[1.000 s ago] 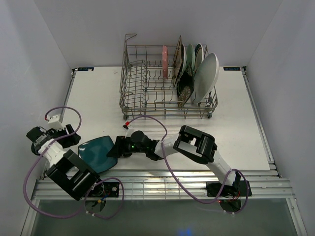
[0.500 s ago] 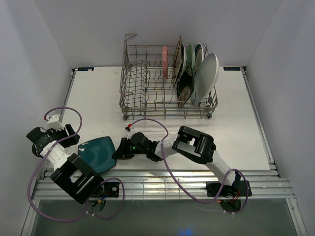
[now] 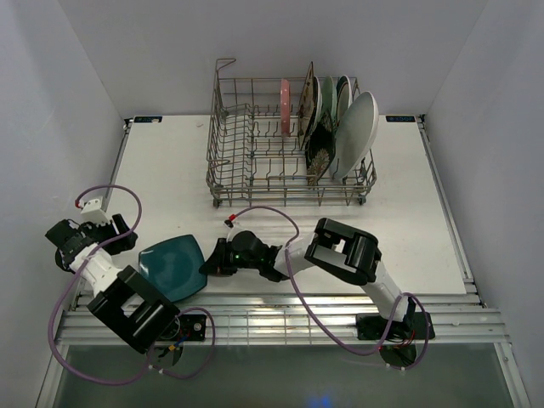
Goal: Load the plates into the dish rack
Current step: Pick up the plate from the corner of the board.
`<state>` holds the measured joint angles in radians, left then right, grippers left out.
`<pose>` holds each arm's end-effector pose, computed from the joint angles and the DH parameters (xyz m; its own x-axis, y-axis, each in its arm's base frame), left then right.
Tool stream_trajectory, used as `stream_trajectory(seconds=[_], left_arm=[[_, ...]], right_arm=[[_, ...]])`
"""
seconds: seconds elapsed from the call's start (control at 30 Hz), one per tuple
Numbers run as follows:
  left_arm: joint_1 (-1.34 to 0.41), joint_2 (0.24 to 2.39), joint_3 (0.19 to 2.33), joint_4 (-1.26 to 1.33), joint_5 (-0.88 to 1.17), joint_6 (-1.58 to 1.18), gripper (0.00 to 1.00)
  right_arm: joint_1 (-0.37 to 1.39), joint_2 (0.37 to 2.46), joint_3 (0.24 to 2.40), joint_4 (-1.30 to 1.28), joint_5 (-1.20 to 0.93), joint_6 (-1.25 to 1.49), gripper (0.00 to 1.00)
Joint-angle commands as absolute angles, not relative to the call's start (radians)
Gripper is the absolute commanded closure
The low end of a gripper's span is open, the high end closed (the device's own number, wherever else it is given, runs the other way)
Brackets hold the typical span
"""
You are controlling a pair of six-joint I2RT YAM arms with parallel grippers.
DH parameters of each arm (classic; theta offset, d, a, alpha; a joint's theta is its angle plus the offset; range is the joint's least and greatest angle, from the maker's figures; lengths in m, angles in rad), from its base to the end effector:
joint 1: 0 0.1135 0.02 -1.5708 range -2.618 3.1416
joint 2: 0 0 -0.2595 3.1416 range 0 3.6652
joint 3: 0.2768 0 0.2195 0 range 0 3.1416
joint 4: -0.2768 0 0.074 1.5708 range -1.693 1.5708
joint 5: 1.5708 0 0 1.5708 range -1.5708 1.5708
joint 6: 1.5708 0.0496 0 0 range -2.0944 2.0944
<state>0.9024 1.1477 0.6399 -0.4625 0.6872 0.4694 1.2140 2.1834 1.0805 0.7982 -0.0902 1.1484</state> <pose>0.1428 0.1301 0.2072 -0.6300 -0.2335 -0.7407 -0.1116 0.9711 -0.2112 0.1480 0.4098 0.1274 -0.9215 0.1286 -0.3664 -0.2993 0.3660 0.8812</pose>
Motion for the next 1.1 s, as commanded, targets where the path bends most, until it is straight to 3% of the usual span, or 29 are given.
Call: stream_trajectory(seconds=[0.0, 0.53, 1.07], left_arm=[[0.908, 1.1, 0.637, -0.442, 0.69, 0.46, 0.28], [0.91, 1.065, 0.657, -0.468, 0.701, 0.443, 0.28], [0.908, 1.046, 0.655, -0.471, 0.7, 0.44, 0.28]], right_arm=[[1.221, 2.102, 1.054, 0.772, -0.015, 1.057, 0.92], [1.226, 1.83, 1.051, 0.491, 0.305, 0.764, 0.92], [1.255, 1.737, 1.227, 0.276, 0.406, 0.46, 0.92]])
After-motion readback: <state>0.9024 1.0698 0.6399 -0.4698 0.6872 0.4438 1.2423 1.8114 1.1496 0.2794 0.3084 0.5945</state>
